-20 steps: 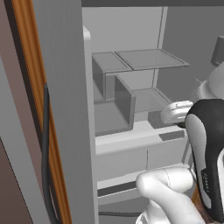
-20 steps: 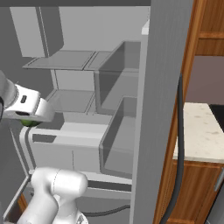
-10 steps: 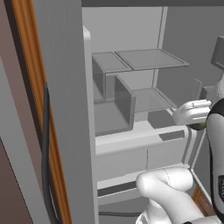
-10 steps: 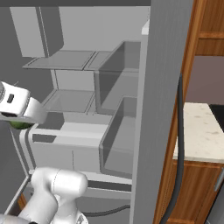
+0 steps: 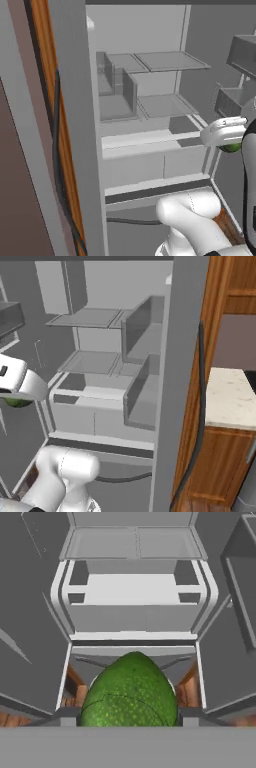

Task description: Gather the eggplant and avocado from the fridge and place them on a tray on the dining counter. Then gather the steaks from the fridge and place them on the other tray.

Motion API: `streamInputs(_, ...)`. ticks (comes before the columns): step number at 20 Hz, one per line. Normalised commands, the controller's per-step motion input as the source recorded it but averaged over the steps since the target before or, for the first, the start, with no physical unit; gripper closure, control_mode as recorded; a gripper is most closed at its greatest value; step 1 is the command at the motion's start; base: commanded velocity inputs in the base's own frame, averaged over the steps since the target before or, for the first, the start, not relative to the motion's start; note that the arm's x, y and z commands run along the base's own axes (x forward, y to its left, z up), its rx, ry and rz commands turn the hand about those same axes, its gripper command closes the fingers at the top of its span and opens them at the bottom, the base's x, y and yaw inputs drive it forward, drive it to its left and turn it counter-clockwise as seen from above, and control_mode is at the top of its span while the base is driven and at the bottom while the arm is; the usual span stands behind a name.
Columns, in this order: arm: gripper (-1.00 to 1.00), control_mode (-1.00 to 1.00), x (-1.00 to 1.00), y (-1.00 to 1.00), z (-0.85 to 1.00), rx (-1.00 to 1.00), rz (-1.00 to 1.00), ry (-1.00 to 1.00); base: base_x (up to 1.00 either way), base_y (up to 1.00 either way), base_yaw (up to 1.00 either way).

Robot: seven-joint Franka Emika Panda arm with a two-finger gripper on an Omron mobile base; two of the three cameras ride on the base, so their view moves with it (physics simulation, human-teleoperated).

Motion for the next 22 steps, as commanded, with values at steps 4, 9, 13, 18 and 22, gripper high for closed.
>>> streamInputs(4,1.00,1.00,0.00,0.00,0.00,0.00,0.00,0.00,-0.08,-0.10,0.61)
streamInputs(9,1.00,1.00,0.00,0.00,0.00,0.00,0.00,0.00,-0.03,-0.28,0.77)
streamInputs(13,1.00,1.00,0.00,0.00,0.00,0.00,0.00,0.00,-0.24,-0.31,0.78)
streamInputs(18,1.00,1.00,0.00,0.00,0.00,0.00,0.00,0.00,-0.55,-0.20,0.75)
streamInputs(22,1.00,1.00,0.00,0.00,0.00,0.00,0.00,0.00,-0.77,0.14,0.76)
